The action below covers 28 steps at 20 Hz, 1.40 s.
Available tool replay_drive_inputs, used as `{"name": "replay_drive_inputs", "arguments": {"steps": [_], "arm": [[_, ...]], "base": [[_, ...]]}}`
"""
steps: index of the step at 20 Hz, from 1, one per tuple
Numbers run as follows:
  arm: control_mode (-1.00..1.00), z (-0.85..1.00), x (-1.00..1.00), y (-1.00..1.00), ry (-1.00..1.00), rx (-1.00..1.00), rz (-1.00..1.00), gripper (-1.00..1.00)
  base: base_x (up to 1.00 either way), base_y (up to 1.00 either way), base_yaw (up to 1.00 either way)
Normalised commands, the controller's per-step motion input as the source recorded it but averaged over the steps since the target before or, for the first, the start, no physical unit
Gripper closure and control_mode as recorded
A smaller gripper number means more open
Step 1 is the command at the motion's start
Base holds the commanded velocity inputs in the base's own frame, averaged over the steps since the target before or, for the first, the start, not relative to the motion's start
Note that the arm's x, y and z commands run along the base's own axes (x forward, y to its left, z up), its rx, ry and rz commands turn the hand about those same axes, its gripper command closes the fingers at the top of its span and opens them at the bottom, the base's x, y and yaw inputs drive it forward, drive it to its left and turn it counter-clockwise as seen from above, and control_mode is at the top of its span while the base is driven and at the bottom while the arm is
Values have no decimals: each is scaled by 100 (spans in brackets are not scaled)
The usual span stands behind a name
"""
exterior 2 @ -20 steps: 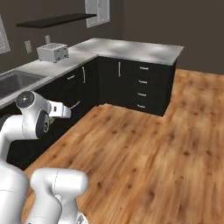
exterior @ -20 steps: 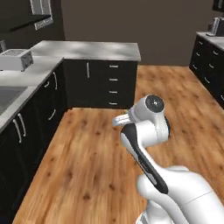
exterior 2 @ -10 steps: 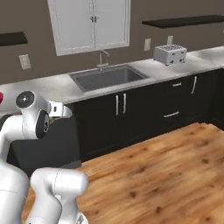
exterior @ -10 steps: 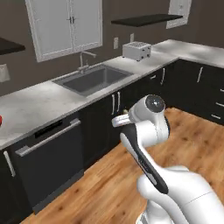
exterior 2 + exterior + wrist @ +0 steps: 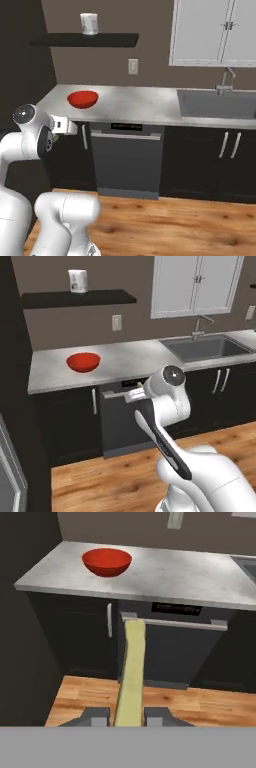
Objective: Pick the egg and butter from the fridge and place them by the bowl for mixing.
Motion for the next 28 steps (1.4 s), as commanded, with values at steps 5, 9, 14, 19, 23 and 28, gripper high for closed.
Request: {"name": "replay_drive_inputs", "arguments": {"steps": [5,9,14,19,23,28], "arm": [[100,0,0,0,0,0,0,100],[100,0,0,0,0,0,0,100],[100,0,0,0,0,0,0,100],[100,0,0,0,0,0,0,100],[100,0,0,0,0,0,0,100],[-100,0,10,0,0,0,-1,100]], "base": [[67,-45,26],[96,-52,1],[100,-40,-1],[91,-3,-15],[26,0,-8],[25,0,-2]]}}
